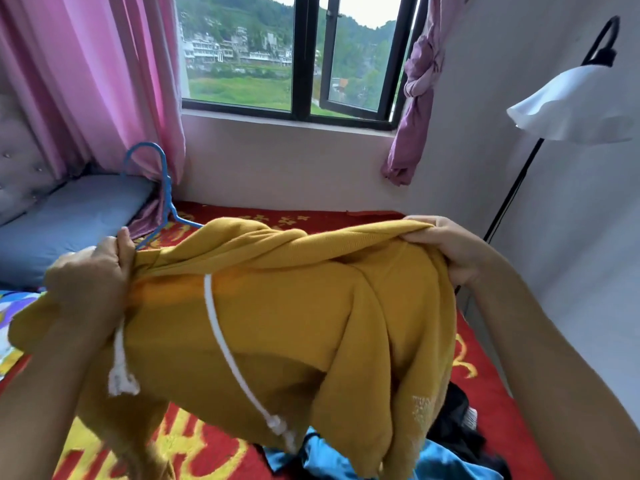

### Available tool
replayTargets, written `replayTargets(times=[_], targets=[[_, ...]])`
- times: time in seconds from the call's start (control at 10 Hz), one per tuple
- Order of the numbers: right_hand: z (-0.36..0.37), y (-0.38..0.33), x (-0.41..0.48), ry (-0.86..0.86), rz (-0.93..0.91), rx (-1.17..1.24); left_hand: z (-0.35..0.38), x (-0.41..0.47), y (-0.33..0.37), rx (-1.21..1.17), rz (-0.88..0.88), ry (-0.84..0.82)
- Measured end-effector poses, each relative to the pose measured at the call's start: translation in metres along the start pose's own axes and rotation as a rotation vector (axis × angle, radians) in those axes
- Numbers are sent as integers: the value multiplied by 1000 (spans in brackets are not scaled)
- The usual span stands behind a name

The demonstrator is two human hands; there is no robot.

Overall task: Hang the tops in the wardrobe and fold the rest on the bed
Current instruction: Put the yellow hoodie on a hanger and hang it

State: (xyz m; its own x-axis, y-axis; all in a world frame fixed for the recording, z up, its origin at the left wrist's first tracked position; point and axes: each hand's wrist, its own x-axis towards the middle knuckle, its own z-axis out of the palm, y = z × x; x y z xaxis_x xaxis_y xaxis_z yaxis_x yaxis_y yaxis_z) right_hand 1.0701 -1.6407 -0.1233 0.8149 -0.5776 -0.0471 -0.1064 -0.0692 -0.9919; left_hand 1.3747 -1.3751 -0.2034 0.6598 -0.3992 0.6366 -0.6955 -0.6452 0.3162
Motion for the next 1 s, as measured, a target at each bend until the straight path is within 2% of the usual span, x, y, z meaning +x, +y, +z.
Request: replayTargets(times=[0.1,0.2,0.3,0.4,0.5,0.6,0.7,0.8,0.9,1.0], targets=[[2,19,17,233,-9,-144,-17,2,14,-180,-45,32],[18,60,23,715,-167,-585,-33,0,32,-236,-11,73],[73,107,1,925,-518,-624,-39,-1,45,-190,44,133],[112,130,-7,783,-426,-629,-33,2,44,-46,123,276],[107,137,13,667,-171,-395,-25,3,36,-28,105,300],[85,132,25,459,-130,-309,-16,6,18,-45,37,221],[59,105,28,476,-139,-304,-2,6,-4,70,88,137],[54,67,35,603,-301,-369,17,-2,-19,142,100,98],[80,43,30,759,-548,-521,32,-1,-26,136,12,33],[118,48,4,685,-1039,-749,35,11,-27,91,-125,36]])
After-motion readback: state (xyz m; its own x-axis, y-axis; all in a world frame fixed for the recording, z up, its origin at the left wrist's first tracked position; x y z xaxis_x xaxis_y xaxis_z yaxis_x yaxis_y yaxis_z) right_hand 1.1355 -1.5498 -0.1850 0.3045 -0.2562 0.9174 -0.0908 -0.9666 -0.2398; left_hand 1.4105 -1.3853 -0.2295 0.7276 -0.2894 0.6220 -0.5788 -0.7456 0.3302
